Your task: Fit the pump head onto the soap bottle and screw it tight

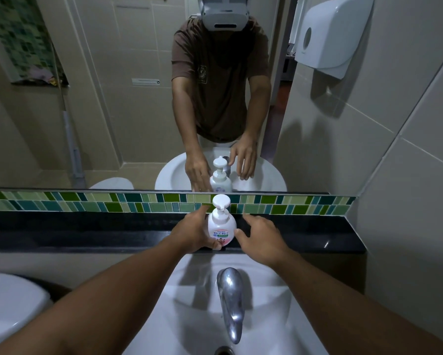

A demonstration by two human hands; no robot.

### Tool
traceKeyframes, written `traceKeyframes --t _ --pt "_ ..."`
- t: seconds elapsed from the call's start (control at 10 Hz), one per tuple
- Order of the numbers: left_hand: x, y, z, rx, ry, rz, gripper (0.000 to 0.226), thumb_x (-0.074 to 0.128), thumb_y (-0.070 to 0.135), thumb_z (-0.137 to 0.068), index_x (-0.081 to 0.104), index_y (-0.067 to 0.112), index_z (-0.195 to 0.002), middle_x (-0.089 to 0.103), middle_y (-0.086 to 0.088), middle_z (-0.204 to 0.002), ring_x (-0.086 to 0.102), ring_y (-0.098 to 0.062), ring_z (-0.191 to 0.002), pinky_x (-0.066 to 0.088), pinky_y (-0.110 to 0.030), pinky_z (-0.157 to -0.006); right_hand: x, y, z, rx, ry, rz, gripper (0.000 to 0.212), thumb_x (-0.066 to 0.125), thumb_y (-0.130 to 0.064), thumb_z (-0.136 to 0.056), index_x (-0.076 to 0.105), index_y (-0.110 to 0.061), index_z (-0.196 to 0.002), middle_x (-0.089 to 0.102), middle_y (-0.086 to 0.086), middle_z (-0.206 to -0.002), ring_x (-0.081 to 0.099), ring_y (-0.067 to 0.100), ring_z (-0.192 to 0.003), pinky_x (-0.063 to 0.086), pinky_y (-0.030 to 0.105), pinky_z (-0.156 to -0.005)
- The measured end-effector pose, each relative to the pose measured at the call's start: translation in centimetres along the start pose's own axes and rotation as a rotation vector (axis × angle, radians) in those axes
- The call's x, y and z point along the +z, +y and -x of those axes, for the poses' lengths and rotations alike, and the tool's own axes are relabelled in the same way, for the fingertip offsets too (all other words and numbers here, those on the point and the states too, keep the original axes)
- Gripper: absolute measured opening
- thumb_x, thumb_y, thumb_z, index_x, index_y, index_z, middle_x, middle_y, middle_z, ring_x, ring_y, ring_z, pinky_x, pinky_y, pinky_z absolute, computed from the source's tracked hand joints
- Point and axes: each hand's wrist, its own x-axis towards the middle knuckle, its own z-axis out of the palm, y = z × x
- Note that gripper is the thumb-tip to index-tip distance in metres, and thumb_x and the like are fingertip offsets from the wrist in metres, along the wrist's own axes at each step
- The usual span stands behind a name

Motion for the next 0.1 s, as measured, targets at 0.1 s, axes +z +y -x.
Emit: traceKeyframes --t 0.1 --pt "-0.37 0.05 0.9 0.023 -0.001 -0.146 0.096 0.08 0.08 -0.056 0.046 0.034 -0.135 0.064 0.005 -0.134 0.062 -0.023 -0.117 0.057 -0.048 -0.093 -0.23 -0.19 0.22 0.002 -0.034 0.131 0.054 0.055 -0.042 -0.102 0.05 -0.016 -0.149 0.054 0.008 -0.147 0.045 0.029 -0.139 0.046 0.045 -0.107"
